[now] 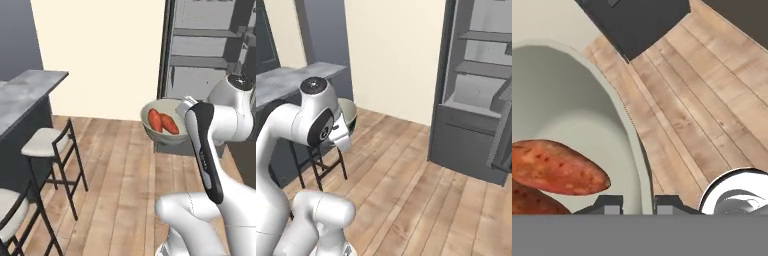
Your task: Place the bowl with the sweet potatos on the top shelf of the fridge. Place the bowl with the fish and chicken drumstick on the second highest shelf of the fridge.
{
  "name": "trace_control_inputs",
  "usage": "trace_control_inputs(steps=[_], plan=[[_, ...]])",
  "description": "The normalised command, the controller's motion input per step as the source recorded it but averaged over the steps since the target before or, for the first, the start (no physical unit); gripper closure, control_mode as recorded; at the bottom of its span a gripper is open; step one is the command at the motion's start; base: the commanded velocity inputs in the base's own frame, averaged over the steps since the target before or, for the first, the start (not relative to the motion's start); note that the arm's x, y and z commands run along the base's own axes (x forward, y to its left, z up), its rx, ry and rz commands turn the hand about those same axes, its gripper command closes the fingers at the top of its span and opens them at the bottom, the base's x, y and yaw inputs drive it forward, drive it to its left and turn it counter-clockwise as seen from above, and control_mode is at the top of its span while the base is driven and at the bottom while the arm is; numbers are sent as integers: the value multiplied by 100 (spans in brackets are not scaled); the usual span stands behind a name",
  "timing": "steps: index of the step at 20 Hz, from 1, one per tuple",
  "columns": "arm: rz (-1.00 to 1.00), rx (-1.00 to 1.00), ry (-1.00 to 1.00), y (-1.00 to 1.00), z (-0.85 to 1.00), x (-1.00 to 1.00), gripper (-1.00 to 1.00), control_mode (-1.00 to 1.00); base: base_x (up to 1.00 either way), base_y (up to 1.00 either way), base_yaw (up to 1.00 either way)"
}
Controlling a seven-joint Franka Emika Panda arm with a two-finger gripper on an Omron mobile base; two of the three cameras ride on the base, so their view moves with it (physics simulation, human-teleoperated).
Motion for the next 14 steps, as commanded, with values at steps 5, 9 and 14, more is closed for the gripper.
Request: trace_control_inputs(steps=[5, 9, 14], plan=[[0, 0, 0, 0, 0, 0, 100, 100, 100, -32, -37], [0, 0, 0, 0, 0, 0, 100, 100, 100, -19, -26], [0, 0, 0, 0, 0, 0, 100, 100, 100, -16, -27]])
